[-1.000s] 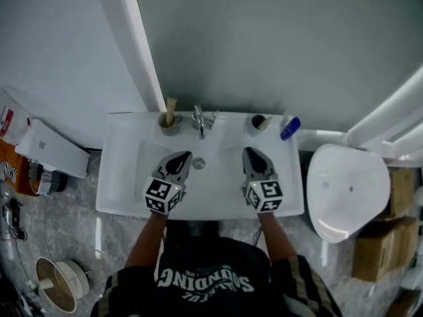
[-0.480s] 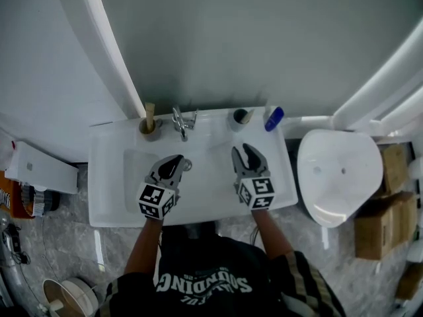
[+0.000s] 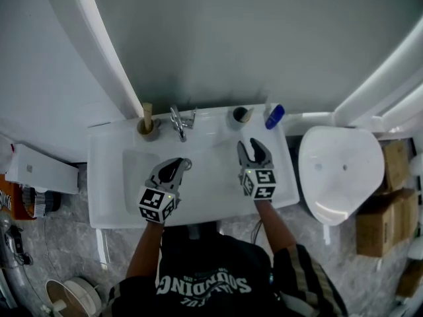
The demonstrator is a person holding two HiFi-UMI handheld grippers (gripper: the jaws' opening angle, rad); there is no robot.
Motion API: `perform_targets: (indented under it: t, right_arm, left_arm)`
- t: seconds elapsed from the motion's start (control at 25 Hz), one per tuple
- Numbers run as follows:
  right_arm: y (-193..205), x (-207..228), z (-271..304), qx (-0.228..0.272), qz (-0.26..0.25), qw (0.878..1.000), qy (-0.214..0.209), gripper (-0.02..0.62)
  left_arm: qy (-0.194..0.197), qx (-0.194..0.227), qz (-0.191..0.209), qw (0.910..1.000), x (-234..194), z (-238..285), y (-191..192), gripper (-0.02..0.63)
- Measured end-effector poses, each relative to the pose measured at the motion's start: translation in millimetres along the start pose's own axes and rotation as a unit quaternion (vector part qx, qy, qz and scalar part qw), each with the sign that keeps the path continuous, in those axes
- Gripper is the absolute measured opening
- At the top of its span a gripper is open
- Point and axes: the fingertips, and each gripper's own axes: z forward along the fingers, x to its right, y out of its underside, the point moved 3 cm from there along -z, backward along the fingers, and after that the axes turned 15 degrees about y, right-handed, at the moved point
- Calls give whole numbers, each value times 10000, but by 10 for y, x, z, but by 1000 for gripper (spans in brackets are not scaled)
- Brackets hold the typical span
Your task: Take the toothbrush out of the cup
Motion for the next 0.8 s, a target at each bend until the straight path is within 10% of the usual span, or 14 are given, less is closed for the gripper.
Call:
perform_targets:
  t: [0.8]
  right_arm:
    - [398, 433, 1435, -855, -115, 9920, 919, 143]
  left_arm:
    - [-562, -265, -293, 9976, -236, -320, 251, -2]
